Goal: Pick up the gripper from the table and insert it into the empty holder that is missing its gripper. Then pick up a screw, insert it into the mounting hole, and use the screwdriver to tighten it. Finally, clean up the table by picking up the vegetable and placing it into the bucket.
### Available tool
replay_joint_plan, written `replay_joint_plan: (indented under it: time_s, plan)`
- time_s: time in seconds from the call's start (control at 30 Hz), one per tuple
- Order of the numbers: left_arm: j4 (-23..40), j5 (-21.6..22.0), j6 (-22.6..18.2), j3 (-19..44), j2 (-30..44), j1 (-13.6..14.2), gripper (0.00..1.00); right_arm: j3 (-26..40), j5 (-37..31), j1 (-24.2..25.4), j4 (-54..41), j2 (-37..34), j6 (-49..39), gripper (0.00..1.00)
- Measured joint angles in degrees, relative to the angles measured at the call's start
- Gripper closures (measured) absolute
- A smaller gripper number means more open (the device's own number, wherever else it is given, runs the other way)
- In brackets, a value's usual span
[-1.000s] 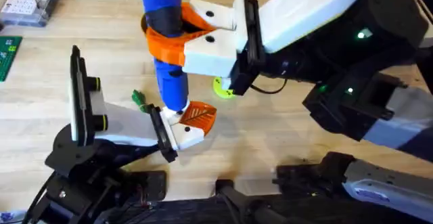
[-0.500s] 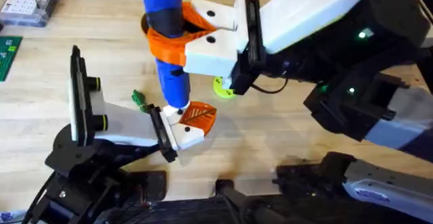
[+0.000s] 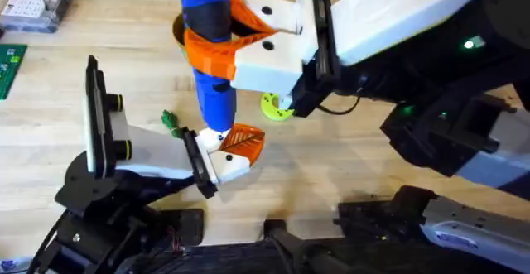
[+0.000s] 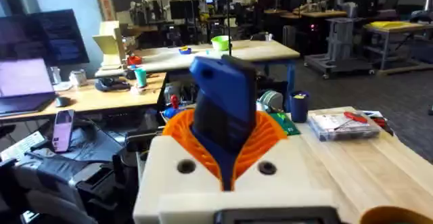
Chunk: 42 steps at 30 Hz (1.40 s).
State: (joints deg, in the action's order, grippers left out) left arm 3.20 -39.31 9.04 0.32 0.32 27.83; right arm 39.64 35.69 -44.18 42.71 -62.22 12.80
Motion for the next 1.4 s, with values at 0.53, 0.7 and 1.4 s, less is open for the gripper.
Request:
replay_joint_plan:
  time_s: [0.53,0.7,1.4]
  plan:
    - [0.0,0.02,0.0,0.0,0.0,0.0,0.986,0.0,0.01,0.0,-0.37,-0.66,0.01,0.965]
    - [0.0,0.02,0.0,0.0,0.0,0.0,0.986,0.0,0.01,0.0,-0.36,-0.66,0.01,0.966]
    - [0.02,-0.08,0.0,0.0,0.0,0.0,0.986,0.0,-0.24,-0.28,0.14,-2.03,0.23,0.966]
